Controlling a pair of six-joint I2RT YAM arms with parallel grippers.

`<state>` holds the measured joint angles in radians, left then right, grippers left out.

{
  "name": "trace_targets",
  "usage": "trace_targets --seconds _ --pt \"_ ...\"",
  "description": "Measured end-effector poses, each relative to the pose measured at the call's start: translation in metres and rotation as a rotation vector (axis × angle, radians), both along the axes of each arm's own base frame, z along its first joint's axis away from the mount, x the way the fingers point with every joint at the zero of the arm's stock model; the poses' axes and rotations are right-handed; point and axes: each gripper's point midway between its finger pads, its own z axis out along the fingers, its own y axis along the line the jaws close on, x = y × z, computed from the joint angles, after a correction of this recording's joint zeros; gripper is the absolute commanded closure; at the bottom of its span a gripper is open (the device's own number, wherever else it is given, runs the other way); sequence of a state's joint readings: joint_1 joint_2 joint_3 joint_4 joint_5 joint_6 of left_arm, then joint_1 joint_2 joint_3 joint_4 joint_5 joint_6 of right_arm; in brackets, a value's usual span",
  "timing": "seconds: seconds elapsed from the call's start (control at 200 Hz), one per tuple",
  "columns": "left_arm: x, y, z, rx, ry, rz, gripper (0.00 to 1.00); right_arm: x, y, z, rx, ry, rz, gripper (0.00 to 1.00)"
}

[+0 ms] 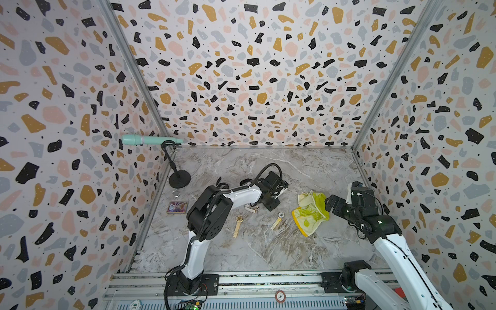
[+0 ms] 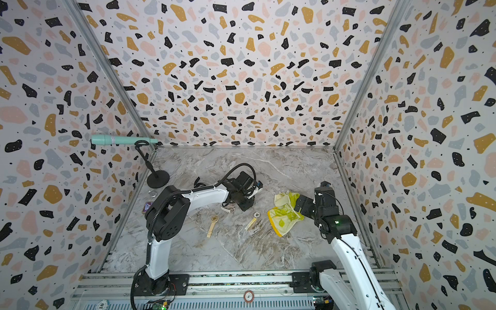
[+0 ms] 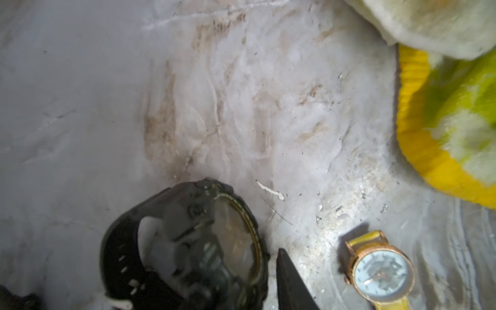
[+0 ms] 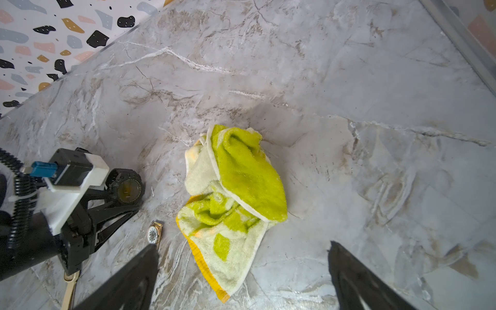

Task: Wipe the watch dial
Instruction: Pick up the watch at the center of the board, then pick up the cleaning item at the center of the board.

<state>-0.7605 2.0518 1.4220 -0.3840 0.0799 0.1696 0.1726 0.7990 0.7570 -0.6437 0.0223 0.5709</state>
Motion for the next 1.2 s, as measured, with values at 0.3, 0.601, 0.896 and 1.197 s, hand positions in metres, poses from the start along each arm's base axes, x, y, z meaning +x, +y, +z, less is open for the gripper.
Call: trace_targets --seconds 0.3,0.601,0.896,1.197 --pt "-0.008 0.0 0.0 -0.02 0.034 0.005 0.83 0.0 0.0 0.0 0.001 -0.001 0.0 0.01" --pt "-0.009 -0.001 -0.002 -0.034 0.031 0.004 1.0 0.0 0.0 0.0 0.0 -0.001 0.0 0.01" --pt "-0.011 -0.001 0.0 -0.039 0.039 0.003 1.0 0.0 0.002 0.0 0.016 -0.001 0.002 0.01" --pt "-0.017 -0.008 0.087 -0.242 -0.119 -0.043 1.0 0.005 0.024 -0.016 0.05 0.045 0.07 0.0"
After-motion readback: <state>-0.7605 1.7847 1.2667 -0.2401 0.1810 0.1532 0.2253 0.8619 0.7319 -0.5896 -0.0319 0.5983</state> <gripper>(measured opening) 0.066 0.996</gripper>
